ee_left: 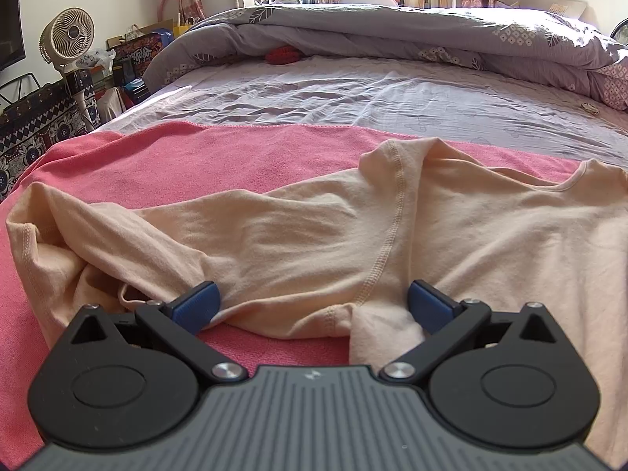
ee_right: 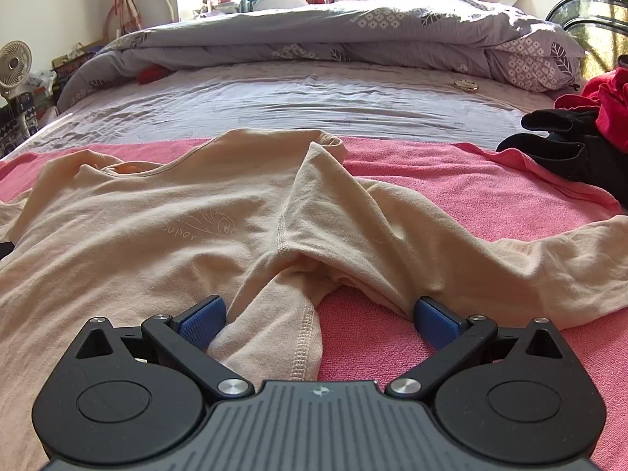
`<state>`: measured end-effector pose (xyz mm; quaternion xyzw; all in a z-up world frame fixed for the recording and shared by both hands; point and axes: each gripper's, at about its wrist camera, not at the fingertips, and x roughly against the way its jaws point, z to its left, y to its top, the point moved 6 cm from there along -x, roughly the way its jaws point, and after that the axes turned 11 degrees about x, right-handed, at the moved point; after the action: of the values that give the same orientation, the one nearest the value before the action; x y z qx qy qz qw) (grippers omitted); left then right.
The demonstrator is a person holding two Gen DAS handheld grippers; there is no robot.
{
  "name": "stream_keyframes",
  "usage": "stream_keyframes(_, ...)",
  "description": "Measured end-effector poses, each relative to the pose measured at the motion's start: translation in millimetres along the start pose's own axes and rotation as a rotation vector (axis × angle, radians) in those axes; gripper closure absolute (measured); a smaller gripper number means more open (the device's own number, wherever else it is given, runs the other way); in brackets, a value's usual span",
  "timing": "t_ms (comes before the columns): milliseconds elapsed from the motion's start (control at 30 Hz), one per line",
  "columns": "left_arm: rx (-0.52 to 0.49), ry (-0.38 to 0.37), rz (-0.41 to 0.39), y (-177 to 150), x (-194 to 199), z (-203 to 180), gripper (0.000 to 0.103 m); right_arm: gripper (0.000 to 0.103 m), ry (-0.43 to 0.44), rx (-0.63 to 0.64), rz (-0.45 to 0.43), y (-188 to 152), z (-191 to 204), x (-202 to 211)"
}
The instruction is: Fold clothes
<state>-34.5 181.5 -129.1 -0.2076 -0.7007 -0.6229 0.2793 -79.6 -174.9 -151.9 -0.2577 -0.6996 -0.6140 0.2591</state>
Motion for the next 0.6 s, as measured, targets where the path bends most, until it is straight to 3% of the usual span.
stream_keyframes(600, -0.006, -0.005, -0.001, 0.8, -3.5, -0.3, 0.000, 0.000, 0.003, -0.005, 0.002, 2.3, -0.2, -0.4)
